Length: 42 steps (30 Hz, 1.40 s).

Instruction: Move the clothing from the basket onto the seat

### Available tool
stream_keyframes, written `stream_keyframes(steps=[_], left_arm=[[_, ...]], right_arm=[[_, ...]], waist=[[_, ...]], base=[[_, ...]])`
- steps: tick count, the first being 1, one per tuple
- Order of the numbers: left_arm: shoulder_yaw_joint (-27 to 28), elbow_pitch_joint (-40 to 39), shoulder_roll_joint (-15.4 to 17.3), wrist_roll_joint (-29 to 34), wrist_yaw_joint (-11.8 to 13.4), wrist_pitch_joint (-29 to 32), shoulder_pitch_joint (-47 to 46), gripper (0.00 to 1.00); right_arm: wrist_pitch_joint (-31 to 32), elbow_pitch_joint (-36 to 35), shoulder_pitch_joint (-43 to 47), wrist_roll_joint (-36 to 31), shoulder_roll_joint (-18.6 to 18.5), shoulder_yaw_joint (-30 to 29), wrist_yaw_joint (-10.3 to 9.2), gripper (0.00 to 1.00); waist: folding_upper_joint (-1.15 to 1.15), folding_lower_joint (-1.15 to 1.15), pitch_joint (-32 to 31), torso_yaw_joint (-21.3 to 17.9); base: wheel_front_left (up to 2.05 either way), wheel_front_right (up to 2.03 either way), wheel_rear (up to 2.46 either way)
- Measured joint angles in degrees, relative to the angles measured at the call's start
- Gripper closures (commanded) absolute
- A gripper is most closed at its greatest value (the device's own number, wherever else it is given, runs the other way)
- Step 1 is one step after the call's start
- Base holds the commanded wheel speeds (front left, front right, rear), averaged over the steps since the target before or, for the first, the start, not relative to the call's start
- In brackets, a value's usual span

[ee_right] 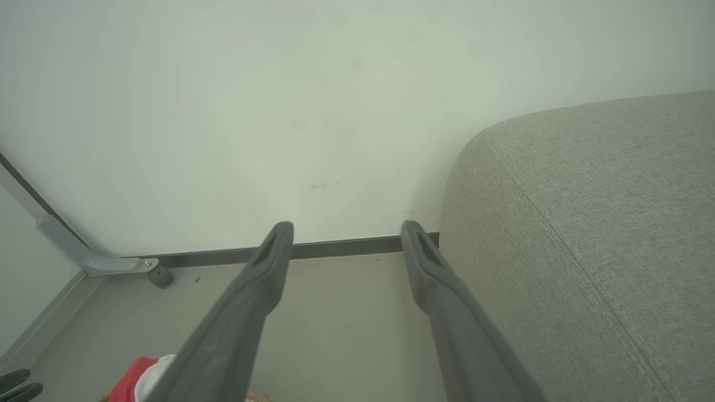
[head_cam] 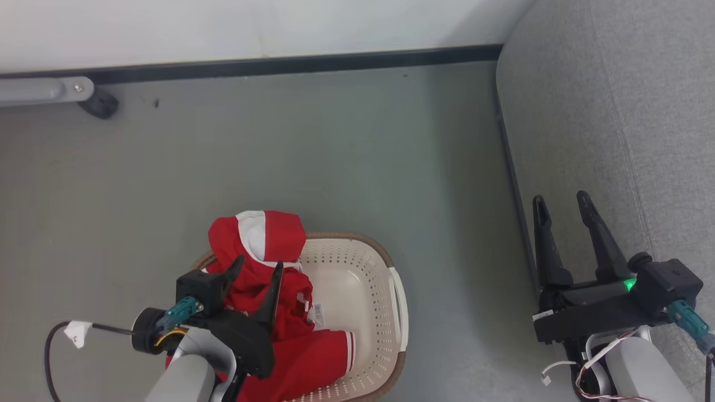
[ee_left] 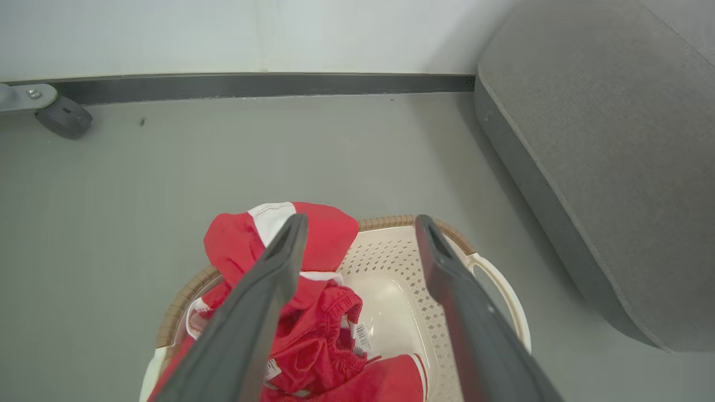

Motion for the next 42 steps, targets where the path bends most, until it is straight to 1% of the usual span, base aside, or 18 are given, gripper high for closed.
stream_keyframes(steps=[10,13,23,27,35,42], left_arm=[[0.5,6.5,-1.0,-1.4,-0.1,2.6,-5.2,0.0],[1.5,9.3,-1.0,-3.0,-0.5,3.5,-6.7,0.0],[4.3,16.3,-1.1,-5.2,-0.4,5.4,-9.0,0.0],[6.0,18.3,-1.2,-7.7,-0.2,6.1,-10.4,0.0],[7.1,21.1,-0.7,-8.0,0.5,7.2,-13.7,0.0],[8.8,23.8,1.0,-8.6,1.6,7.9,-16.3,0.0]], right_arm=[[0.0,-2.1,-1.9,-1.5,0.0,-0.7,0.05,0.0],[0.0,-2.6,-2.7,-2.0,0.1,-0.7,0.15,0.0],[0.0,-3.8,-3.5,-3.3,0.4,-1.2,0.48,0.0],[0.0,-4.5,-3.5,-3.5,0.3,-1.5,0.48,0.0],[-0.3,-5.9,-4.5,-4.5,0.4,-1.5,0.55,0.0],[-0.3,-6.5,-4.5,-4.8,1.0,-1.5,0.56,0.0]], waist=[[0.0,0.0,5.6,-1.4],[0.0,0.0,7.7,-1.9],[0.0,0.0,11.8,-3.7],[0.0,0.0,13.1,-4.3],[0.0,0.0,15.3,-5.2],[0.0,-0.01,17.4,-6.3]], base=[[0.0,0.0,0.0],[0.0,0.0,0.0],[0.0,0.0,0.0],[0.0,0.0,0.0],[0.0,0.0,0.0],[0.0,0.0,0.0]])
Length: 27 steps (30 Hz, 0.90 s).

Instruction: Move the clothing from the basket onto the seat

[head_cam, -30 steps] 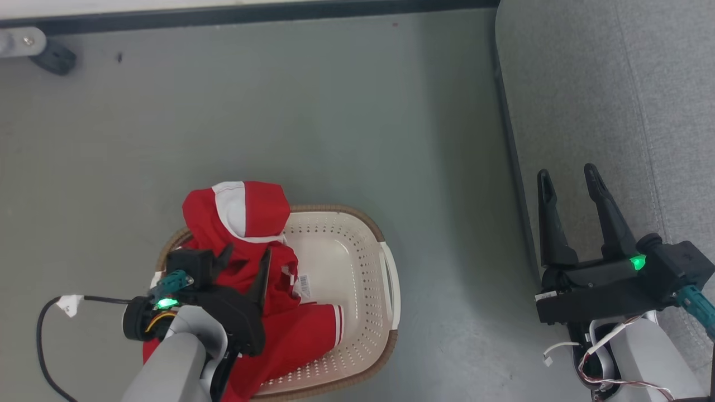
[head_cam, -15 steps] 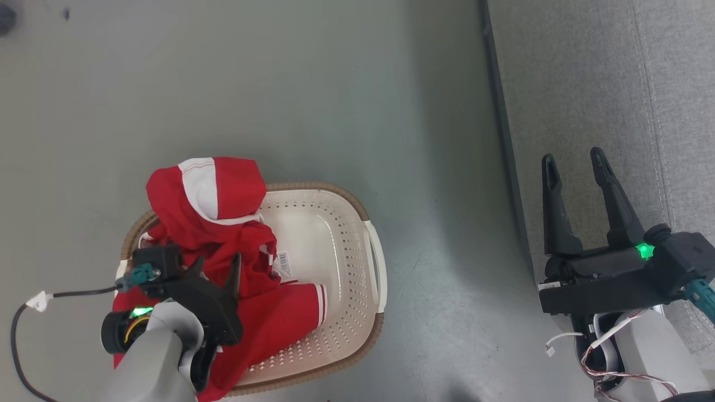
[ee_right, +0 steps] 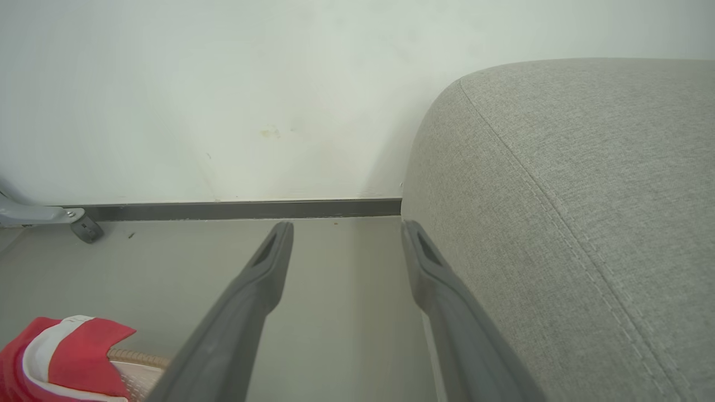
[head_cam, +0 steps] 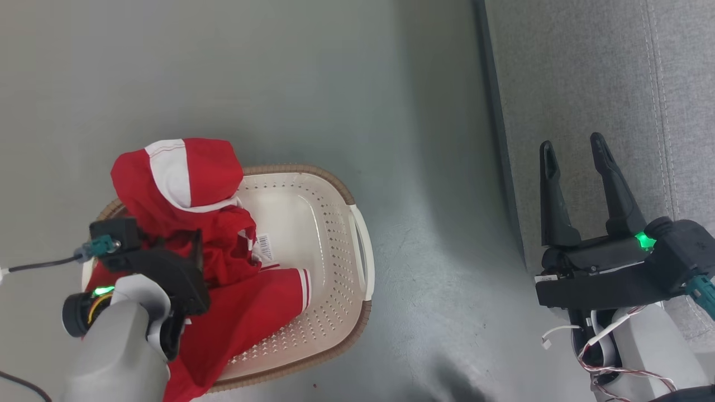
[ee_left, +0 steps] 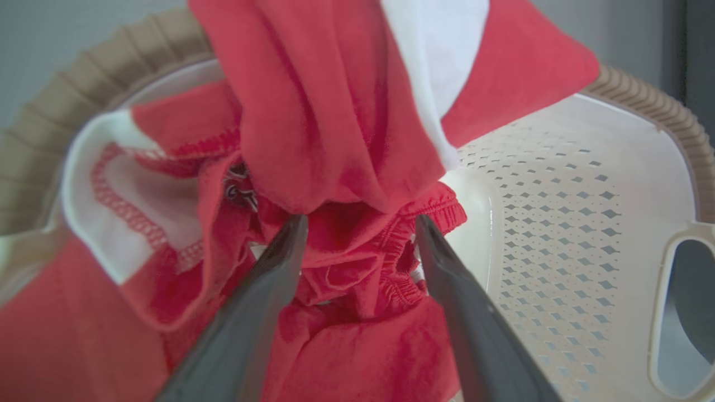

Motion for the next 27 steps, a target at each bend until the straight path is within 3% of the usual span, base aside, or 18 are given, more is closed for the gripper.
stream_keyframes(steps=[12,18,26,27], left_arm=[[1.1,2.4,3.6,-0.6,1.8,0.9,-5.3,0.0],[0.3,2.9,0.8,-0.6,0.4,0.6,-6.0,0.0],[0.4,3.5,0.9,-0.6,0.3,-1.2,-7.0,0.0],[0.4,3.5,0.9,-0.6,0.3,-1.6,-7.3,0.4]], right_arm=[[0.0,-1.2,0.0,-0.1,1.2,0.3,0.45,0.0],[0.0,-0.6,-0.2,-0.2,1.8,0.2,0.49,0.0],[0.0,0.1,-1.1,-0.2,2.2,0.3,0.76,0.0],[0.0,0.2,-1.1,-0.2,2.3,0.3,0.77,0.0]], waist=[[-0.01,0.0,3.3,-2.0],[0.0,0.0,4.3,-2.6],[0.0,0.0,4.3,-2.7],[0.0,0.0,4.3,-2.7]], base=[[0.0,0.0,0.0],[0.0,0.0,0.0],[0.0,0.0,0.0],[0.0,0.0,0.0]])
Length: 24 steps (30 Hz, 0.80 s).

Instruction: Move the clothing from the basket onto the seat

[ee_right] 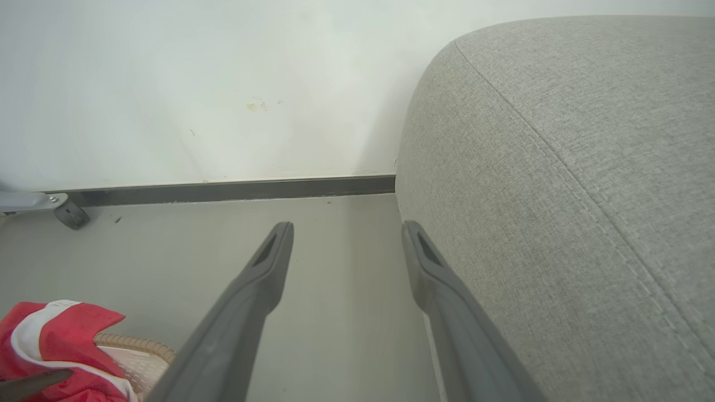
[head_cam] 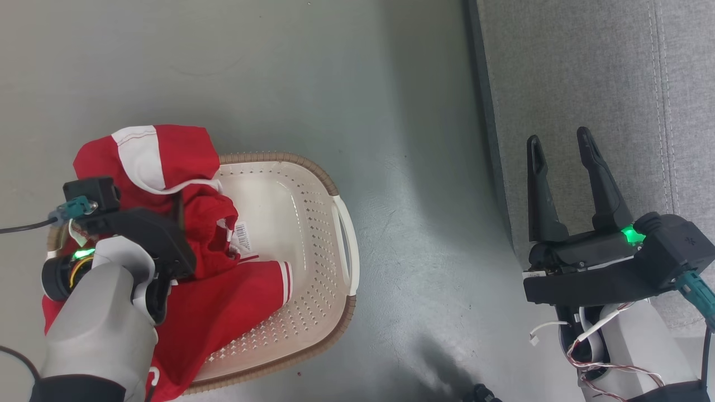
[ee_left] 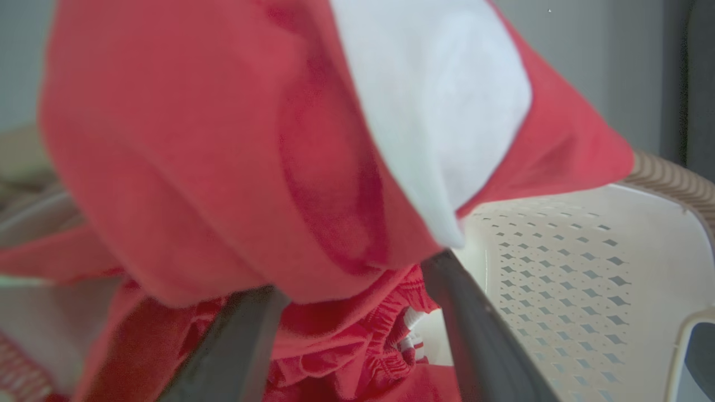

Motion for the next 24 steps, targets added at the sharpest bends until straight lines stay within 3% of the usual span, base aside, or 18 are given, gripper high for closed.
stream_keyframes(steps=[1,2,15,24], left_arm=[[0.0,0.0,0.1,0.0,0.0,-0.3,-0.2,0.8],[0.1,0.1,0.1,0.0,-0.2,-0.5,-0.2,1.0],[-1.9,2.6,-0.6,0.1,-2.0,-1.9,0.2,1.0],[-5.0,3.0,-2.8,1.4,-3.0,-4.3,4.1,1.0]], right_arm=[[-0.1,0.1,0.0,0.0,0.0,0.0,0.08,0.0],[-0.1,0.2,0.0,0.0,0.1,0.0,0.15,0.0],[-0.1,2.4,-0.1,-0.2,0.5,-0.6,0.67,0.0],[-0.1,4.6,-0.3,-0.1,0.7,-1.2,1.21,0.0]], waist=[[0.0,0.0,0.0,0.0],[0.0,0.0,-0.1,0.0],[0.0,0.0,-2.4,0.5],[0.0,0.0,-6.1,1.1]], base=[[0.0,0.0,0.0],[0.0,0.0,0.0],[0.0,0.0,0.0],[0.0,0.0,0.0]])
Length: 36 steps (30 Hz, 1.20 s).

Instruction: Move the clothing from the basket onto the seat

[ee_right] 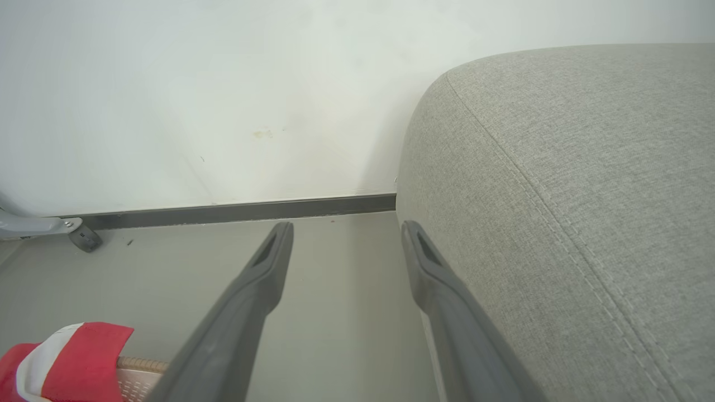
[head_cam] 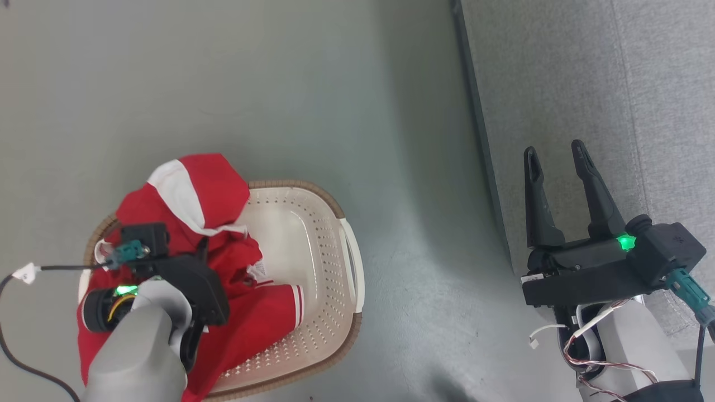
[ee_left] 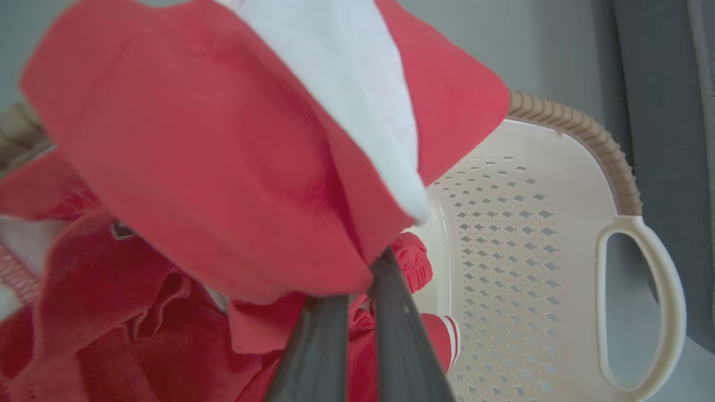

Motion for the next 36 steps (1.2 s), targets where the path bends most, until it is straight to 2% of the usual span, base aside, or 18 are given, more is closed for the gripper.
stream_keyframes(steps=[10,17,29,36], left_arm=[[-4.2,-2.3,-0.1,1.6,-0.1,-3.3,3.1,1.0],[-7.6,-6.5,-0.4,1.5,-0.1,-5.0,7.1,1.0],[-12.1,-15.1,-0.9,-0.4,-0.1,-6.3,12.5,1.0],[-16.7,-22.8,-0.9,-2.2,-0.1,-6.4,13.7,1.0]], right_arm=[[0.0,3.0,-0.1,0.7,-0.2,-2.8,0.58,0.0],[0.0,5.6,0.5,1.3,-0.4,-3.4,1.75,0.0],[0.0,9.6,3.2,2.8,-1.4,-4.4,2.98,0.0],[0.0,11.1,7.1,4.6,-2.0,-4.7,3.47,0.0]], waist=[[0.0,0.0,-5.6,1.1],[0.0,-0.01,-11.0,2.5],[-0.01,-0.01,-19.5,4.9],[-0.01,-0.01,-25.2,6.9]], base=[[0.0,0.0,0.0],[0.0,0.0,0.0],[0.0,0.0,0.0],[0.0,0.0,0.0]])
